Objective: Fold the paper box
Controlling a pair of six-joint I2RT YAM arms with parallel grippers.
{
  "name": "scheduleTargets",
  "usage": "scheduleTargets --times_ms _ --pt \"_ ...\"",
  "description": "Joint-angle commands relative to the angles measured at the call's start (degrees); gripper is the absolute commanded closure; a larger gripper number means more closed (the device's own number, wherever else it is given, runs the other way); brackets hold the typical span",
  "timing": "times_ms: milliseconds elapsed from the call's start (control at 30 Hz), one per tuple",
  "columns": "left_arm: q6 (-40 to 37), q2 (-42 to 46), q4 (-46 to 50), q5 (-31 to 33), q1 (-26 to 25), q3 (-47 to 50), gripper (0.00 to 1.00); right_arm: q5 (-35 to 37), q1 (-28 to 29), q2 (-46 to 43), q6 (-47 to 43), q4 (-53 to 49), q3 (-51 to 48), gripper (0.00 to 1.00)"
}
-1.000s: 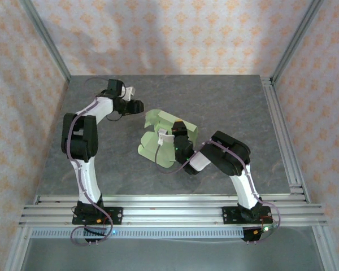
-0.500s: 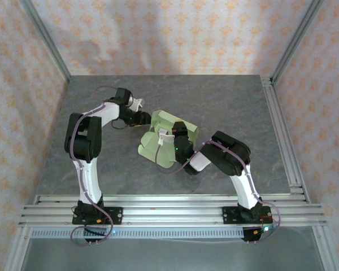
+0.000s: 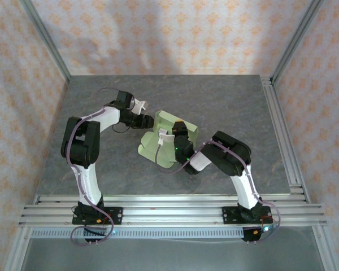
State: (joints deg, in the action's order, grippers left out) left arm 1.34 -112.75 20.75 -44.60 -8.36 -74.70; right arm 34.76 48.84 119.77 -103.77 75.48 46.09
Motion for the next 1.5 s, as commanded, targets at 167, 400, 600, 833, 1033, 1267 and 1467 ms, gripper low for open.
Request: scheduleTargets --times_ms 167,400,600,833,1033,1267,1467 --pt "-2.9 1.0 1.3 0.2 -1.3 -1.2 0.42 0.3 0.5 -2.9 1.7 -5.2 -0.4 1.00" --pt "-3.3 0.7 1.2 1.4 -1.4 -1.8 0.42 -0.6 0.8 -5.0 5.4 -13.0 0.2 1.00" --pt "-3.4 0.3 1.3 1.5 -1.6 -2.4 0.42 -1.0 1.2 -5.8 7.1 -15.4 0.9 1.00" --pt "-3.6 0.2 1.6 1.5 -1.6 -2.7 0.42 -0.4 1.7 -6.5 10.2 -17.4 1.6 1.00" --pt "-3.8 0.2 2.0 1.8 -1.7 -2.4 0.42 -0.4 1.9 -8.6 13.2 -21.6 1.5 1.00" --pt "-3.7 0.0 2.1 2.5 -2.1 -2.7 0.41 -1.0 2.3 -11.8 17.6 -29.4 2.2 1.00" --pt "-3.8 0.0 1.8 2.6 -2.7 -2.6 0.40 -1.7 2.6 -12.8 21.1 -34.3 3.2 1.00"
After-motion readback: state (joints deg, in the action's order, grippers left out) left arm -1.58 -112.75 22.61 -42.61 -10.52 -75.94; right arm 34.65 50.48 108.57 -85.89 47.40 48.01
